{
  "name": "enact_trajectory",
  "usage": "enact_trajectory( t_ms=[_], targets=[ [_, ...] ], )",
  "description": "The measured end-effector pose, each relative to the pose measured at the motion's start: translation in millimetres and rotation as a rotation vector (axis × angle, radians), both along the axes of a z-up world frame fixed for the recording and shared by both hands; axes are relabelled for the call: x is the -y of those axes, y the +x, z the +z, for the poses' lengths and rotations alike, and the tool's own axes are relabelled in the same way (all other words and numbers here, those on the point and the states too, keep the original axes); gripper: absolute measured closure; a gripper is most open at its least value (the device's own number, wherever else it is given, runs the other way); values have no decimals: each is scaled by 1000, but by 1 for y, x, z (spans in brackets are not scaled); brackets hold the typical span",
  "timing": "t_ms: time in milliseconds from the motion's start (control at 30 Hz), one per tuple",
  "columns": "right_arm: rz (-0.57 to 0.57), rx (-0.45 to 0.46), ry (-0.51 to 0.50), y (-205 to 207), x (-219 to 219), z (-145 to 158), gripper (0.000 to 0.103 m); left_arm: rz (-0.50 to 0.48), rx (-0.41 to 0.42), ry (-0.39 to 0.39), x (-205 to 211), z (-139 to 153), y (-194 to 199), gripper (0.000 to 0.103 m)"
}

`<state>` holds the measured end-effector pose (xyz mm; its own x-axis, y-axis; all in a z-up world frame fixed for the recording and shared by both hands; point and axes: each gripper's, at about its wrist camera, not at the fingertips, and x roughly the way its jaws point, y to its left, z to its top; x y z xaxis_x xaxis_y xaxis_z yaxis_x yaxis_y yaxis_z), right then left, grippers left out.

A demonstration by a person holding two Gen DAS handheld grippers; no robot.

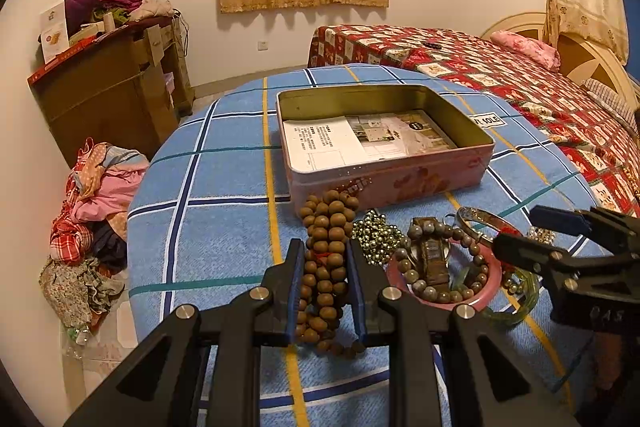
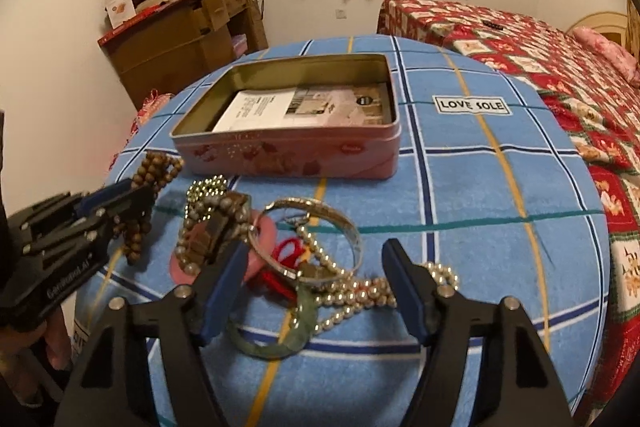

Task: Organize jewelry
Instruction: 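Grasp the brown wooden bead strand with the left tool while the right tool grasps the silver bangle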

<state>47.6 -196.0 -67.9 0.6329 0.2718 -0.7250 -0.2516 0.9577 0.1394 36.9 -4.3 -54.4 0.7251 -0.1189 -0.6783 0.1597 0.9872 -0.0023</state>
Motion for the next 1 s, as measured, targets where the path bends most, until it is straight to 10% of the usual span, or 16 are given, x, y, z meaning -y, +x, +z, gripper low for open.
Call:
enact_trajectory(
  t_ms=[1000],
  targets=[
    [-27, -99, 75, 30, 6, -11, 20, 5, -5, 0, -7, -3, 1, 82]
  ],
)
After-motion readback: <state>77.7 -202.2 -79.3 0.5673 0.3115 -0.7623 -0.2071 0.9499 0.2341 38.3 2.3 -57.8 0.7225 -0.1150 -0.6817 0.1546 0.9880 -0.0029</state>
